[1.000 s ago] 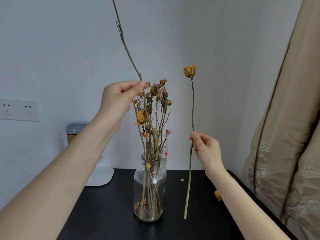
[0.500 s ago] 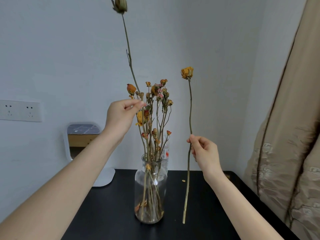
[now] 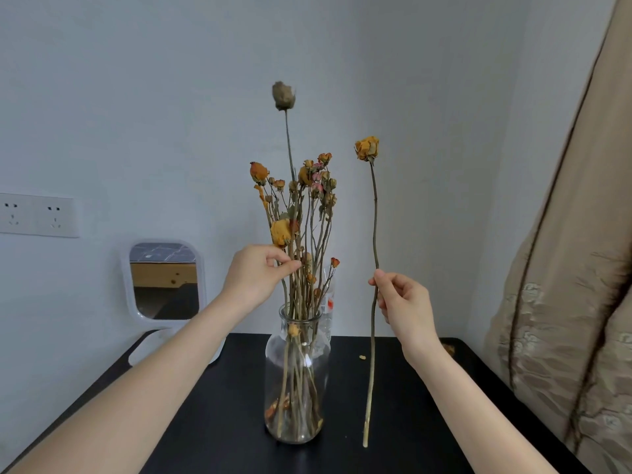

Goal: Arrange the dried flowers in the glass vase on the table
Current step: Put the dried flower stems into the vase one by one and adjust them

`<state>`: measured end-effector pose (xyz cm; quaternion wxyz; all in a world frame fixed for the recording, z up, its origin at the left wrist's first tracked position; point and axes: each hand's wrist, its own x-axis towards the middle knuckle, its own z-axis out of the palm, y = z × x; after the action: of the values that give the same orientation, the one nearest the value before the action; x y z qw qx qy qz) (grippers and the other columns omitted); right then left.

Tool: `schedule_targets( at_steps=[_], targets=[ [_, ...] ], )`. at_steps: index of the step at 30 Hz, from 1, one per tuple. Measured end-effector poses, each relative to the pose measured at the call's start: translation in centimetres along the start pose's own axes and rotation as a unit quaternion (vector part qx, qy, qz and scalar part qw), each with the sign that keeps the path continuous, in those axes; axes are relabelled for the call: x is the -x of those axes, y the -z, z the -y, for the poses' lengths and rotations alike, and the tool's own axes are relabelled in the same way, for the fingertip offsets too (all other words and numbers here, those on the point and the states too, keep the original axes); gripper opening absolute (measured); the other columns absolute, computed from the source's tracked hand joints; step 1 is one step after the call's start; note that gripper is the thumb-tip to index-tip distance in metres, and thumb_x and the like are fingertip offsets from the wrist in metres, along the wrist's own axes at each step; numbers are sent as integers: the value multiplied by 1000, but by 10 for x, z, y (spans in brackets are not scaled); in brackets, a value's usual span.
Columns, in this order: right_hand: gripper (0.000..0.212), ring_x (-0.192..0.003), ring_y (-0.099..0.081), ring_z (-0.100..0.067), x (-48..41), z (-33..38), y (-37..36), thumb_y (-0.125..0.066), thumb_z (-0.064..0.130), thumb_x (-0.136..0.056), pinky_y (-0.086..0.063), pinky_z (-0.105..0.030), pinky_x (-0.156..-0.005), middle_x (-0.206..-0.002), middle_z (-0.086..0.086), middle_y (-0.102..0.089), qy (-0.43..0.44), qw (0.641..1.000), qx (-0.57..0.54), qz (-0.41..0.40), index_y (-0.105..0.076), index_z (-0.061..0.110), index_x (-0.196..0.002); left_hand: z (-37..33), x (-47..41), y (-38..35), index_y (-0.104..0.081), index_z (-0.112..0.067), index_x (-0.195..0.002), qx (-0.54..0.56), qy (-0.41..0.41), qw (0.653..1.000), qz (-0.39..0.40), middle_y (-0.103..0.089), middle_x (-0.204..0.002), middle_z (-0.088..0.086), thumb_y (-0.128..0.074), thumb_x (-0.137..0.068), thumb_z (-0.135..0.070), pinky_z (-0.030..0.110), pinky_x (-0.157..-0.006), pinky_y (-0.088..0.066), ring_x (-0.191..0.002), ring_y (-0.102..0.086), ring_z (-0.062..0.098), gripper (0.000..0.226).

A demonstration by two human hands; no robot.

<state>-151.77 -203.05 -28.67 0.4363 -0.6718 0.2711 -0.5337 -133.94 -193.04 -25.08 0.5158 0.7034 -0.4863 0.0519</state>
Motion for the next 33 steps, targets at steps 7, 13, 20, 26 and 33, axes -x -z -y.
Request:
schedule_targets(
  at_steps=[7, 13, 20, 26, 33],
  targets=[
    [25, -48, -42, -5, 0, -4, -2, -49, 29, -94, -36, -15, -51, -55, 1, -47, -2, 1000, 3, 2, -64, 22, -75, 15, 12, -13, -75, -17, -75, -86, 7, 995, 58, -66, -76, -5, -70, -79, -34, 30, -79, -41, -85, -60, 16, 18],
    [24, -47, -42, -3, 3, -10, -6, -49, 28, -94, -36, -11, -47, -54, 4, -47, -8, 1000, 9, 12, -64, 21, -77, 24, 9, -18, -75, -12, -84, -46, 67, 993, 84, -70, -106, 3, -70, -80, -30, 27, -82, -40, -89, -53, 10, 19],
    [25, -48, -42, -4, 0, -6, -11, -49, 29, -95, -37, -15, -51, -55, 2, -46, -1, 1000, 3, 9, -63, 23, -75, 30, 25, -19, -69, -21, -87, -9, 50, 997, 56, -56, -70, -11, -64, -75, -52, 21, -66, -41, -72, -52, 6, 34],
    [27, -42, -42, 2, -11, 9, -15, -48, 29, -95, -36, -7, -46, -55, 3, -46, 34, 999, -10, -11, -63, 24, -74, 60, 57, -40, -39, -25, -125, 96, 99, 990, 40, -42, -119, -13, -73, -61, -56, 22, -92, -37, -111, -44, 6, 79],
    [31, -41, -39, 1, -29, 40, -18, -45, 23, -98, -34, -13, -57, -54, 4, -45, 89, 993, -69, -36, -63, 21, -73, 73, 63, -68, -35, -33, -126, 143, 130, 974, 122, -45, -111, -25, -75, -65, -50, 20, -90, -34, -107, -43, 0, 75]
  ],
)
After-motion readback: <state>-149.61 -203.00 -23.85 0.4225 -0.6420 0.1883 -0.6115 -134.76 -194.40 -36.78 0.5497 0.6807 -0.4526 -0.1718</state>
